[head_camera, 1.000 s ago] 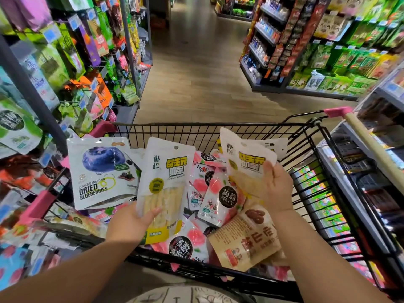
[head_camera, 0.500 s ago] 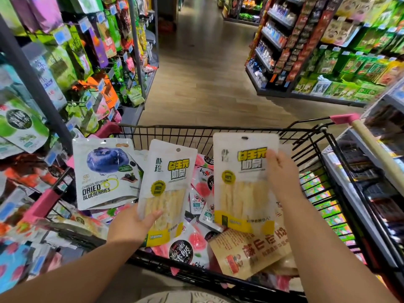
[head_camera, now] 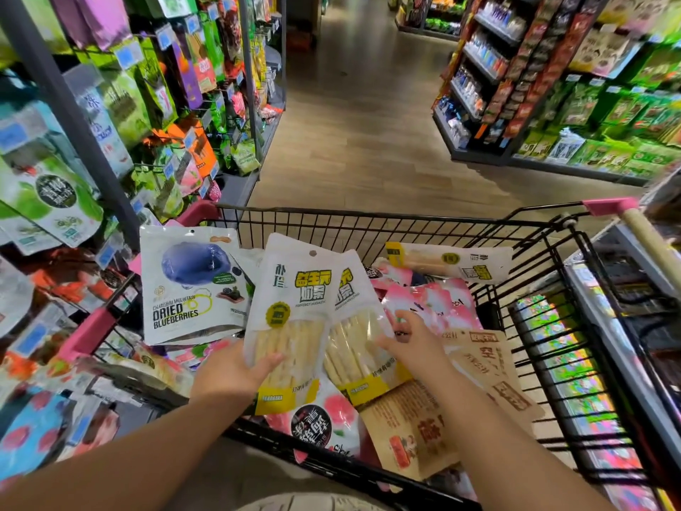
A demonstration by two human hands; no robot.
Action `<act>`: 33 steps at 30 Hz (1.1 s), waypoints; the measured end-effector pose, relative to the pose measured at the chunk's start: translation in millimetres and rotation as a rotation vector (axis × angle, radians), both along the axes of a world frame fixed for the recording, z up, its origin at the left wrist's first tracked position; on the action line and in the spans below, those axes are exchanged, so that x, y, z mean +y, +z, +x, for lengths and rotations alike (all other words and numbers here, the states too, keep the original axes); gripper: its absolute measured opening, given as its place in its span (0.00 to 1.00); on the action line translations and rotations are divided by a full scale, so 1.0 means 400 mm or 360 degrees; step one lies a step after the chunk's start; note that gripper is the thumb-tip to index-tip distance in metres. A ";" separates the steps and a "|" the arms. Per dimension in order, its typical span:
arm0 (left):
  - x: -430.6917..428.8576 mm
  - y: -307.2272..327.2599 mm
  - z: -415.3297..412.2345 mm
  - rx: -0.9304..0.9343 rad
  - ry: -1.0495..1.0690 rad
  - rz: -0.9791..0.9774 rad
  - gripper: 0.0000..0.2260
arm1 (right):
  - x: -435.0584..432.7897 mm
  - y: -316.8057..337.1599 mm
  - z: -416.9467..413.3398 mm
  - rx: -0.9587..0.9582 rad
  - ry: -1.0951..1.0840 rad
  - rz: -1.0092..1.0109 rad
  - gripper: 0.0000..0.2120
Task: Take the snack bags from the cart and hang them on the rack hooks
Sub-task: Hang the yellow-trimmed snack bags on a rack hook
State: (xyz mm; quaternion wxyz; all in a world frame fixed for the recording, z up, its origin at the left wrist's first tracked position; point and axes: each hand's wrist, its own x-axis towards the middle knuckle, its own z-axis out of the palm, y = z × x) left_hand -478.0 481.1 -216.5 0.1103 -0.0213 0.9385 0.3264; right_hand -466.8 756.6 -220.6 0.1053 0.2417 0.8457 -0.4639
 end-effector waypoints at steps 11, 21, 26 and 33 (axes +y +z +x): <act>0.002 0.003 -0.001 -0.0077 0.0137 0.0043 0.12 | 0.005 -0.073 -0.018 -0.0400 0.0091 -0.0048 0.32; -0.060 0.087 0.035 0.0101 0.0815 0.0714 0.12 | -0.056 0.000 -0.070 -0.0104 0.0155 0.0082 0.14; -0.165 0.165 0.087 0.0338 0.1018 0.0898 0.04 | -0.142 0.125 -0.150 0.0268 0.0289 -0.0071 0.10; -0.352 0.247 0.275 0.0605 0.1370 0.0771 0.02 | -0.388 0.222 -0.218 0.0358 0.0663 -0.0509 0.14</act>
